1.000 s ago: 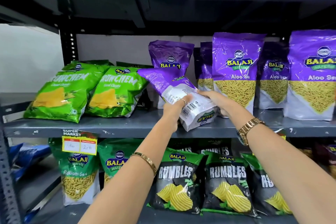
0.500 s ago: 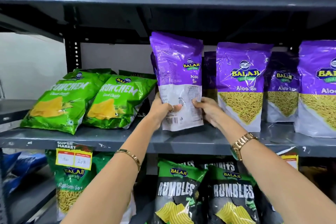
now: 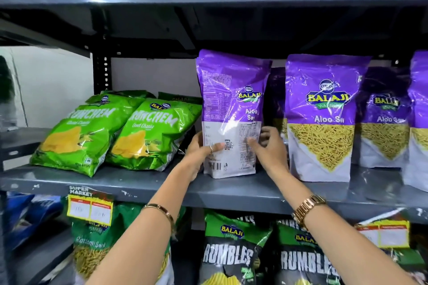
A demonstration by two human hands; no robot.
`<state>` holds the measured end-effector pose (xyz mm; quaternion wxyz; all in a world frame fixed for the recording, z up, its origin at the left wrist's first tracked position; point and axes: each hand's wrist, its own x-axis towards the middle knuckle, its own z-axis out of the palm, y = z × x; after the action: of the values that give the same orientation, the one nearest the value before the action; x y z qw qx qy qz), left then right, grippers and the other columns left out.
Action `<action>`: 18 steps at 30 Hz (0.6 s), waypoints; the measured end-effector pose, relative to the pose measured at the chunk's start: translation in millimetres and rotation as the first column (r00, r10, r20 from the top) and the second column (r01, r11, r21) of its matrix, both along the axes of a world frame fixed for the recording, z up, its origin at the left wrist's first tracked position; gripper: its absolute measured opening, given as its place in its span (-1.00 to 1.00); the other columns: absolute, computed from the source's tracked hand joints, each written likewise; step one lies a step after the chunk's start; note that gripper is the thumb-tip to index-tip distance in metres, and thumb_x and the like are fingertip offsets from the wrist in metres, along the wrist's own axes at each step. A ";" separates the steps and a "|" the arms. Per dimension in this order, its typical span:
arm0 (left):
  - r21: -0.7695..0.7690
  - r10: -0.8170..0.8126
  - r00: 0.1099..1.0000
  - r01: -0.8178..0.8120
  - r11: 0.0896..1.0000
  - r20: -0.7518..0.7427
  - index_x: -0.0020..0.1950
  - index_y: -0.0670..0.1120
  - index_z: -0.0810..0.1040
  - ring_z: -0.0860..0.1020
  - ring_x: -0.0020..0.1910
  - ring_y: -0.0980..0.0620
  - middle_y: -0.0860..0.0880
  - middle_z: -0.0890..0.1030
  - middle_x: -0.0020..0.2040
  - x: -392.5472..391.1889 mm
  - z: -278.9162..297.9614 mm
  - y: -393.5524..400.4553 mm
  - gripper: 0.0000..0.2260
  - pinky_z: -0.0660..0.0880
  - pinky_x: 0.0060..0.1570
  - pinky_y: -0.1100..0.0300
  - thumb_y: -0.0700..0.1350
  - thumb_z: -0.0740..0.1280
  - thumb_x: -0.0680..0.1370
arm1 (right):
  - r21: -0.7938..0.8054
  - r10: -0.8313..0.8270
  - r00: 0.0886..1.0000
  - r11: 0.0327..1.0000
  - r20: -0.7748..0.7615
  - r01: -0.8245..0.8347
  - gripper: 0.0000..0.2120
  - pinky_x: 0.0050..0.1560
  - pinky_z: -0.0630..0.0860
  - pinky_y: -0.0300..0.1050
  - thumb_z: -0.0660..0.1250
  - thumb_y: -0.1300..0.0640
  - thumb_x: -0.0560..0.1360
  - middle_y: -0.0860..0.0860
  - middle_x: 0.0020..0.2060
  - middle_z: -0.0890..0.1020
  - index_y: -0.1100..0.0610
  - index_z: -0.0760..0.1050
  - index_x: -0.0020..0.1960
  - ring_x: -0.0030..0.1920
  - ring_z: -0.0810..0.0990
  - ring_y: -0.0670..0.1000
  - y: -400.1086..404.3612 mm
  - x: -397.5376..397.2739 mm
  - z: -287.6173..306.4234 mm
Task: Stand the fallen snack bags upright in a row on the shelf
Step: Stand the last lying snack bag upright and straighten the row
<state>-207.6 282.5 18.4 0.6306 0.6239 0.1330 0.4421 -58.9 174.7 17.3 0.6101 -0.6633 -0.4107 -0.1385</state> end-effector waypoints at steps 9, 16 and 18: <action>0.162 0.165 0.986 -0.162 0.973 -0.001 0.10 -0.07 0.46 0.60 -0.14 0.10 -0.02 0.63 -0.06 -7.6 -7.0 -23.4 -0.66 0.55 -0.11 0.29 -0.19 0.47 0.38 | -0.039 0.136 0.990 0.990 0.034 -0.135 -0.78 -0.03 0.36 -0.19 0.33 0.12 0.45 0.18 -0.01 0.59 0.22 0.51 0.04 -0.06 0.50 0.01 4.5 -4.7 -1.1; 0.374 0.393 0.913 -0.403 0.835 0.106 0.17 -0.11 0.53 0.41 -0.29 0.04 -0.07 0.52 -0.14 -15.6 -18.8 -51.6 -0.70 0.42 -0.24 0.33 -0.13 0.41 0.45 | 0.065 0.361 0.830 0.927 -0.425 -0.370 -0.63 0.19 0.44 0.18 0.24 0.00 0.51 0.27 0.05 0.63 0.30 0.58 0.02 0.06 0.56 0.17 13.5 -6.8 10.1; 0.450 0.430 0.895 -0.434 0.780 0.118 0.19 -0.08 0.53 0.42 -0.30 0.05 -0.05 0.51 -0.09 -17.4 -22.5 -58.9 -0.70 0.43 -0.14 0.24 -0.16 0.39 0.46 | 0.119 0.420 0.756 0.899 -0.502 -0.421 -0.69 -0.09 0.55 -0.01 0.21 -0.04 0.51 0.11 -0.18 0.70 0.17 0.59 -0.10 -0.09 0.61 0.14 11.0 -7.6 10.1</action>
<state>-225.0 223.6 -4.1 0.3449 0.7072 0.1598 0.5961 -66.5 185.7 27.5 0.7121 -0.5670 -0.3705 0.1847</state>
